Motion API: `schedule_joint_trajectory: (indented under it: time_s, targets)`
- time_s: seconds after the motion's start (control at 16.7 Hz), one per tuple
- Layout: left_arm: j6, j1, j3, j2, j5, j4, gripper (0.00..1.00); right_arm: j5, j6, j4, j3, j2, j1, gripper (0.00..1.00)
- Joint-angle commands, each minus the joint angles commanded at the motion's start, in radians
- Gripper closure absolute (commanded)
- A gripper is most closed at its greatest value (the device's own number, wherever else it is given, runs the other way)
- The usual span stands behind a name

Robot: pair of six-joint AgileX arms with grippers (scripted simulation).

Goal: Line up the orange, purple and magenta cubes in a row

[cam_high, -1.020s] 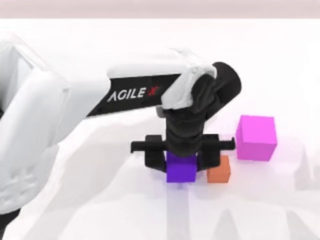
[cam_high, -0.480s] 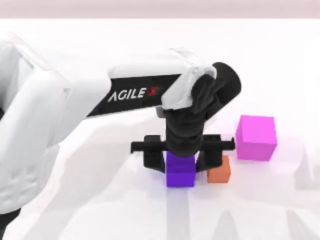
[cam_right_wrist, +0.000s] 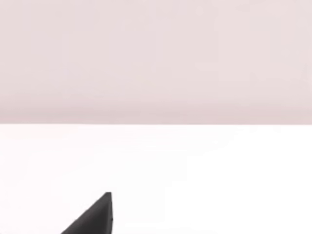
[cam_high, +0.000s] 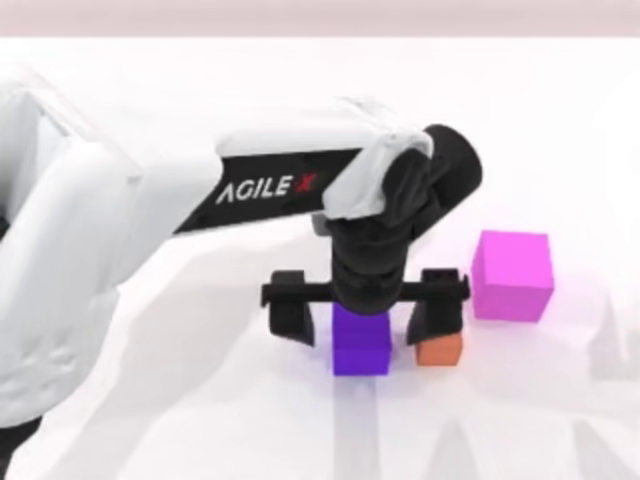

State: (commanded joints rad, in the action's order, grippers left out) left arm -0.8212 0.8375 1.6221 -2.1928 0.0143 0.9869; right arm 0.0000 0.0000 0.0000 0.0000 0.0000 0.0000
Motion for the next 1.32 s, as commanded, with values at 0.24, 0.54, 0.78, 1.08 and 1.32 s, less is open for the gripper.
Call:
schedule_joint_trajectory:
  time_s: [0.24,0.54,0.78,1.08,1.32]
  targets:
    - [0.000,0.001,0.003,0.002,0.000,0.004,0.00,0.000,0.000,0.000,0.000,0.000,0.000,0.00]
    - [-0.003,-0.005,0.111,0.037,0.001,0.142,0.00,0.000,0.000,0.000,0.000,0.000,0.000,0.00]
    - [-0.005,-0.014,0.182,0.063,0.001,0.245,0.00,0.000,0.000,0.000,0.000,0.000,0.000,0.00]
    - [-0.005,-0.009,0.181,0.059,0.001,0.244,0.00,0.000,0.000,0.000,0.000,0.000,0.000,0.00]
    - [0.017,-0.059,0.092,0.161,0.007,0.179,0.00,0.001,0.028,-0.063,0.086,0.087,0.021,0.00]
